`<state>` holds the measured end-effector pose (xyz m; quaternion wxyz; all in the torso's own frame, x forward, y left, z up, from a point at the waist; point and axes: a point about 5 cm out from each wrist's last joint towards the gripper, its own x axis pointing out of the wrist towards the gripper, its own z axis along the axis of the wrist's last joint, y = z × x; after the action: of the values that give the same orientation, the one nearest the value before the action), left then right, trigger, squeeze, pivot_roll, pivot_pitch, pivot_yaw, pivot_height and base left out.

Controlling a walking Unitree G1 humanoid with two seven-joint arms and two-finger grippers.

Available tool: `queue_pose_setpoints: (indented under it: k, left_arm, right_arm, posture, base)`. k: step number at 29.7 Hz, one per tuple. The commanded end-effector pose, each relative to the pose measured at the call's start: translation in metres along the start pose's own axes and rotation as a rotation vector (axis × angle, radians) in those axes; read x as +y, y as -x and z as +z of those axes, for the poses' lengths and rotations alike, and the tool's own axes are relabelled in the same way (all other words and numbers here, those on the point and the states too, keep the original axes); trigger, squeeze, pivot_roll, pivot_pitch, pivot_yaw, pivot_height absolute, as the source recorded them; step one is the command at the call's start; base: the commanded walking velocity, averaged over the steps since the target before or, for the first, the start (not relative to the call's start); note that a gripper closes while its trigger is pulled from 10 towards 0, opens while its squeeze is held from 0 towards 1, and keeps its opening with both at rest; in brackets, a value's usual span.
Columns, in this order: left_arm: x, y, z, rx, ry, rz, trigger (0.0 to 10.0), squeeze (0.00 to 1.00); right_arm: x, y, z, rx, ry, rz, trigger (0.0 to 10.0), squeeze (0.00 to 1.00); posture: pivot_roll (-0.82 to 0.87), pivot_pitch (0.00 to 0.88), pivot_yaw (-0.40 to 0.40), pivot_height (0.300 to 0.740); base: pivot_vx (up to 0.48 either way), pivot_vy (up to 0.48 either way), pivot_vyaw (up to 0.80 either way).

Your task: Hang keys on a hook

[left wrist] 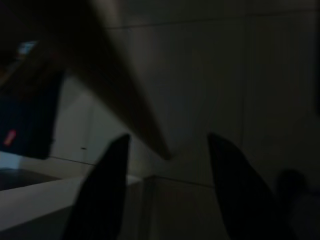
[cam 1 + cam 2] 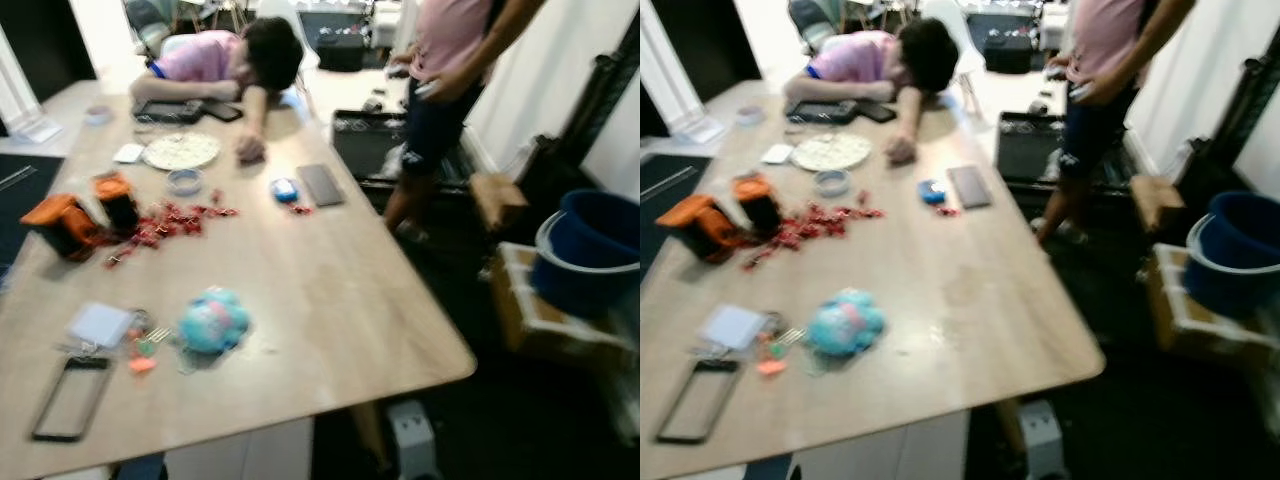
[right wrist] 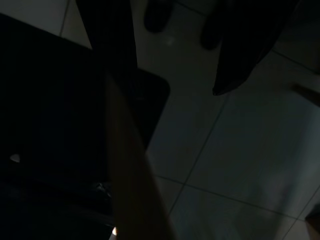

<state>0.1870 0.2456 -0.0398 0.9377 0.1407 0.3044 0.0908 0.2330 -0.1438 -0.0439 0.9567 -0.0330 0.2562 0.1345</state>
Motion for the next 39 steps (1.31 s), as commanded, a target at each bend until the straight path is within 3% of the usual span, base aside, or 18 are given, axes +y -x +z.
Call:
queue_pose_setpoints:
  k: [1,25,35,39]
  left_arm:
    - [0.006,-0.001,0.006,-0.035,0.002,0.025,10.0,0.00]
    - [0.004,-0.001,0.005,-0.028,0.000,0.022,10.0,0.00]
    - [0.025,0.007,-0.024,0.082,0.024,0.089,10.0,0.00]
    - [0.027,0.009,-0.026,0.089,0.024,0.094,10.0,0.00]
  right_arm:
    - [0.000,0.003,-0.007,0.023,0.001,-0.003,10.0,0.00]
    - [-0.002,0.004,-0.007,0.026,0.007,-0.002,10.0,0.00]
    - [-0.002,0.003,-0.006,0.027,0.028,0.016,10.0,0.00]
    - [-0.001,0.003,-0.006,0.030,0.036,0.021,10.0,0.00]
  posture:
    - [0.24,0.116,0.032,0.740]
    - [0.23,0.113,0.027,0.740]
    - [0.24,0.107,0.021,0.740]
    - [0.24,0.108,0.017,0.740]
  base:
    - [0.000,0.000,0.00]
    - [0.000,0.000,0.00]
    - [0.000,0.000,0.00]
    - [0.000,0.000,0.00]
